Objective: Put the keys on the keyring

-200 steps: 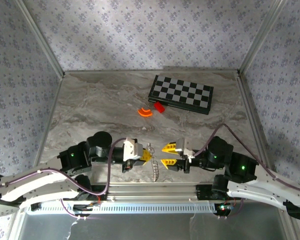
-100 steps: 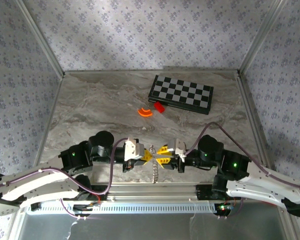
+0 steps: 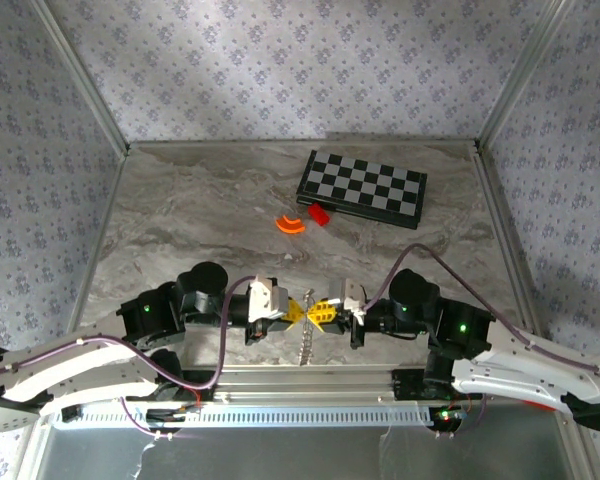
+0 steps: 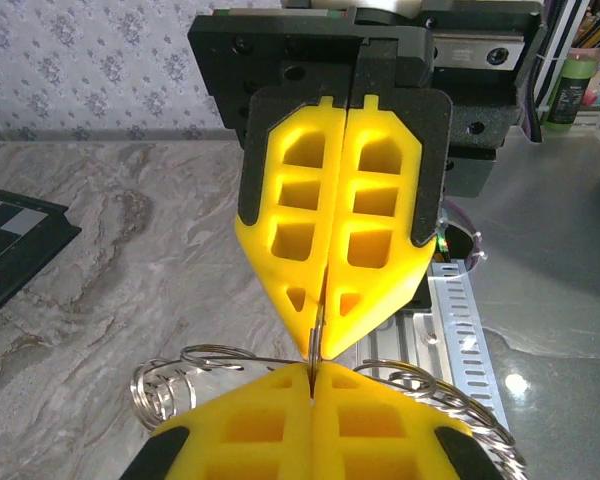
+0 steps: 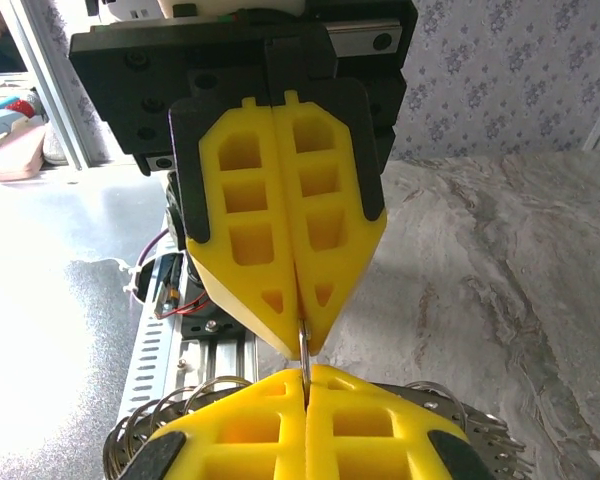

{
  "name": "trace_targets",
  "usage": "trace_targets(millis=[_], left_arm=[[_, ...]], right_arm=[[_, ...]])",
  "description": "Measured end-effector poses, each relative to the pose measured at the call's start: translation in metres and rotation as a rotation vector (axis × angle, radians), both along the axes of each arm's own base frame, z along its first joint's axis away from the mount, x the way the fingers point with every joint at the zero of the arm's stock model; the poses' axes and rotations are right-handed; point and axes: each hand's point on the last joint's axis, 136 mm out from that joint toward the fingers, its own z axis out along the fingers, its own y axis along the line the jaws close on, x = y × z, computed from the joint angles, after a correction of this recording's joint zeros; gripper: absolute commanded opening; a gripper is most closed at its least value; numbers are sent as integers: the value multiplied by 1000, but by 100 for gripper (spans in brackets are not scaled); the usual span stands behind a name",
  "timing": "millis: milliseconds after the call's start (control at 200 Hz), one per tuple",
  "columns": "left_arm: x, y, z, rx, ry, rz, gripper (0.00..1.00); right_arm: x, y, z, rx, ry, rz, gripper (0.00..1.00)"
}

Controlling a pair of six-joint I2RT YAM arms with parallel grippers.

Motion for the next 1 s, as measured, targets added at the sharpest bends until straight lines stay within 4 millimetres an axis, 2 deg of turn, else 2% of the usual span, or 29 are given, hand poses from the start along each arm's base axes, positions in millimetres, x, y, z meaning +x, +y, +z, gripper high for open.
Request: trace_targets(millis=[115, 190, 375, 530, 999], left_arm=[[0, 0, 3, -10, -1, 0, 27], [-1, 2, 9, -42, 1, 2, 31], [-8, 21, 25, -145, -9, 12, 32], [-11, 26, 34, -190, -8, 9, 32], [-9, 13, 13, -112, 25, -5, 26]], right_arm=[[-1, 1, 2, 10, -4, 3, 0], [-2, 1, 1, 19, -6, 12, 0], [-9, 0, 5, 55, -15, 41, 0], [-13, 1, 7, 65, -25, 67, 0], [-16, 7, 11, -9, -94, 87, 0]])
